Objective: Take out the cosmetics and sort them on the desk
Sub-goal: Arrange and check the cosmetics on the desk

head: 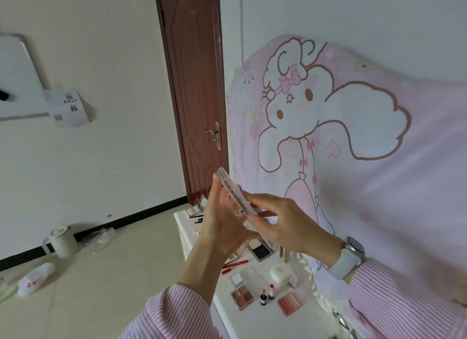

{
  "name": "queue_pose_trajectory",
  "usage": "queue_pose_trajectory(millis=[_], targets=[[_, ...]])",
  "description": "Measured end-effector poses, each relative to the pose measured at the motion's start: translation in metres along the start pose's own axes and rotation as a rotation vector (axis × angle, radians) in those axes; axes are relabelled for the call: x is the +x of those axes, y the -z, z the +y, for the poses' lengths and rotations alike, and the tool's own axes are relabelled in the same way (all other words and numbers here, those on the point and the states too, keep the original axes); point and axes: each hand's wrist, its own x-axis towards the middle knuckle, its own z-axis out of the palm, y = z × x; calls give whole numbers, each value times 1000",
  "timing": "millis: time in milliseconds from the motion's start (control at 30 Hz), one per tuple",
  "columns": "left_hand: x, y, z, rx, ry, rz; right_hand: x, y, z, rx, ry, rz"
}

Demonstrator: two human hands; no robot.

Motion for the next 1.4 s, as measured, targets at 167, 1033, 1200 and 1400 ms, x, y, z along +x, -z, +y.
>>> queue_pose_trajectory(millis=[167,1033,1200,1400], targets=[[0,2,1,-6,110,-47,-4,0,6,50,-57,-74],[-10,11,-16,1025,-443,402,-22,-8,21,-201,-122,-24],[-10,21,-15,1102,-459,363,-21,-8,30,-131,-109,39],[-11,39,-22,883,-296,210,-25,-5,47,-11,-195,97]])
